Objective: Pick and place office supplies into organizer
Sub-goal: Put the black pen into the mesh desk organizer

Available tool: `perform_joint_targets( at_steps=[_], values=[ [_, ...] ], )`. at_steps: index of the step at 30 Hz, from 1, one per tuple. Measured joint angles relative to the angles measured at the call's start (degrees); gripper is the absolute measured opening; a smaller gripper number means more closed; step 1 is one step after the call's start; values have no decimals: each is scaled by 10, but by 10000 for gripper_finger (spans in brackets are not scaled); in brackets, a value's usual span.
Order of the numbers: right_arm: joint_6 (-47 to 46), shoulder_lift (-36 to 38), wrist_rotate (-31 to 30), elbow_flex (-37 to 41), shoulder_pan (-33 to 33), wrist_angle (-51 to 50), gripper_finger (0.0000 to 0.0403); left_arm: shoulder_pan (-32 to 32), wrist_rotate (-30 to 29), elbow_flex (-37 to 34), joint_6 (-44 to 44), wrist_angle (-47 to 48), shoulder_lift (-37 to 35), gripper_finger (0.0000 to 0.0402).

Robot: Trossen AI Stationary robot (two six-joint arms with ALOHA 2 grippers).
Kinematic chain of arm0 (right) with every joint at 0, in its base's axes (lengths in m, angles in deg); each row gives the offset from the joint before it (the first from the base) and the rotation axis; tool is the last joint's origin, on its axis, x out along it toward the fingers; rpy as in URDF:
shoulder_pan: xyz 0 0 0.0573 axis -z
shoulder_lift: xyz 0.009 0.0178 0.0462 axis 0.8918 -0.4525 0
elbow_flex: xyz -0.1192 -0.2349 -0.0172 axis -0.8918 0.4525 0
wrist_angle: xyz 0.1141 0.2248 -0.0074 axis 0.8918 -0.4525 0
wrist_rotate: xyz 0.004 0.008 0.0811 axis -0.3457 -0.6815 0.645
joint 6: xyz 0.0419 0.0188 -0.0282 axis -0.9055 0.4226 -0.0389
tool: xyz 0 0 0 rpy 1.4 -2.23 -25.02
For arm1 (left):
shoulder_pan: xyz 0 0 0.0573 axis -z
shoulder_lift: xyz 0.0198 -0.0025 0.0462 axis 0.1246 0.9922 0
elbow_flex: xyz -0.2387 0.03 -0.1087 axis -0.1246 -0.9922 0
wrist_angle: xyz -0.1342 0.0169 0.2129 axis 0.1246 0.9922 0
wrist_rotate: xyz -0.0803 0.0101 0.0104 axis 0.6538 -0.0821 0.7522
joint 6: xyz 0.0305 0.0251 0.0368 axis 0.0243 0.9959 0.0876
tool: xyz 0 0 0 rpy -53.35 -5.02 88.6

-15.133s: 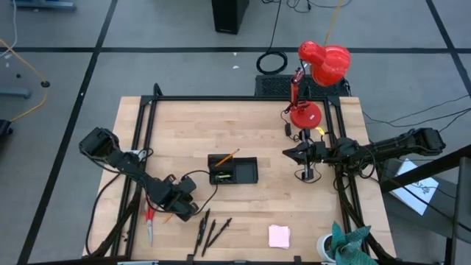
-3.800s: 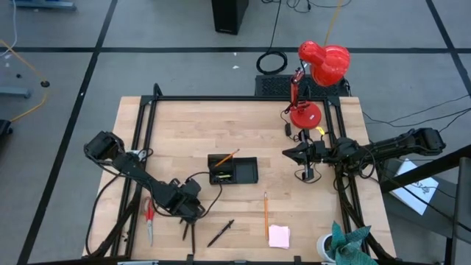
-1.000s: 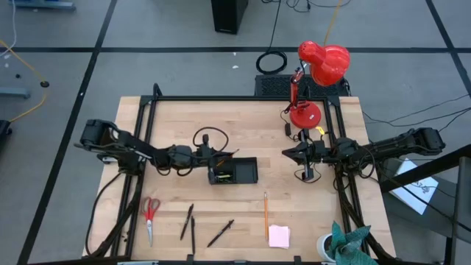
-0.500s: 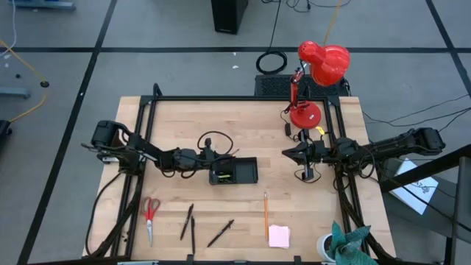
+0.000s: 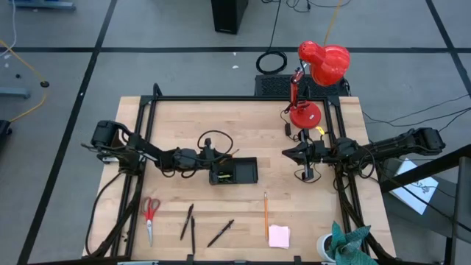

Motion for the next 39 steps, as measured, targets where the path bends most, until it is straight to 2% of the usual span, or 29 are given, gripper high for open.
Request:
perform_joint_targets(
  at_steps=[7,10,12,15,18,23,27,29,34,39],
  values=[
    [0,0,0,0,0,0,4,9,14,1,27,-9,-34,131],
    [0,0,0,0,0,0,4,37,13,4,22,51,-92,131],
    [0,0,0,0,0,0,4,70,-19,32,18,164,-140,131],
    [1,0,0,0,0,-3,4,138,-109,110,-41,447,-188,131],
    [1,0,0,0,0,-3,4,214,-158,211,-173,720,-183,131],
    [1,0,0,0,0,-1,4,336,-162,326,-404,955,-116,131],
    [-2,0,1,0,0,0,4,403,-145,376,-560,1010,-53,131],
    [-2,0,1,0,0,-1,4,425,-132,389,-603,1023,-16,131],
    [-5,0,1,0,0,-4,4,452,-84,415,-639,1037,63,131],
    [-5,0,0,0,0,-9,4,451,-20,424,-678,1051,90,131]
  ],
)
